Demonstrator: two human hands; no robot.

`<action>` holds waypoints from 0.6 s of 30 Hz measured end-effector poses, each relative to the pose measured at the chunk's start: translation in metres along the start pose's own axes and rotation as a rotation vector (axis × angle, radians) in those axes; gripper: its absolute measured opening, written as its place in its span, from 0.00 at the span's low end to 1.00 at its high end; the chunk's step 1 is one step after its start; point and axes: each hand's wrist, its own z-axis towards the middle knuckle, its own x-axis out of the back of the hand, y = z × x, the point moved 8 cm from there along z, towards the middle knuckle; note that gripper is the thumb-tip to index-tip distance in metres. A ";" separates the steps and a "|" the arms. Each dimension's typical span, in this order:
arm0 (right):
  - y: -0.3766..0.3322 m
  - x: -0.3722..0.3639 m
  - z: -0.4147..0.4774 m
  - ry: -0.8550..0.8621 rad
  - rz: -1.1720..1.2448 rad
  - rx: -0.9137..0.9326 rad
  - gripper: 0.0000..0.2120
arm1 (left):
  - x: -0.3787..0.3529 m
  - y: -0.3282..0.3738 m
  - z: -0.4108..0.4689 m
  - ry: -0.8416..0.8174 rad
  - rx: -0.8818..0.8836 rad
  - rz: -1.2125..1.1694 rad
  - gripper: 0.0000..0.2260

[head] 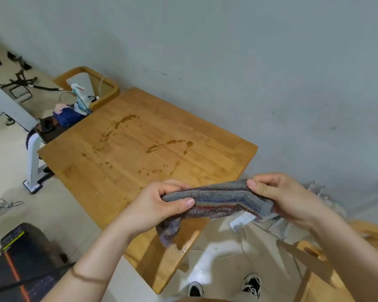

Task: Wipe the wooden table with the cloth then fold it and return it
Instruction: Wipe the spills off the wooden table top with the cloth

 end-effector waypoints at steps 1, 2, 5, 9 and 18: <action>0.009 -0.012 0.007 0.018 0.130 -0.046 0.21 | 0.006 -0.012 -0.006 0.047 0.036 -0.148 0.17; 0.018 -0.023 0.015 0.041 0.238 -0.090 0.25 | 0.010 -0.026 -0.013 0.100 0.079 -0.314 0.20; 0.047 -0.062 0.032 0.048 0.385 -0.243 0.22 | 0.023 -0.074 -0.035 0.247 0.183 -0.721 0.27; 0.087 -0.105 0.048 -0.138 0.302 -0.374 0.25 | 0.035 -0.131 -0.072 0.382 0.380 -0.779 0.11; 0.127 -0.104 0.087 0.264 -0.503 -0.302 0.18 | 0.021 -0.224 -0.100 0.465 0.644 -0.520 0.15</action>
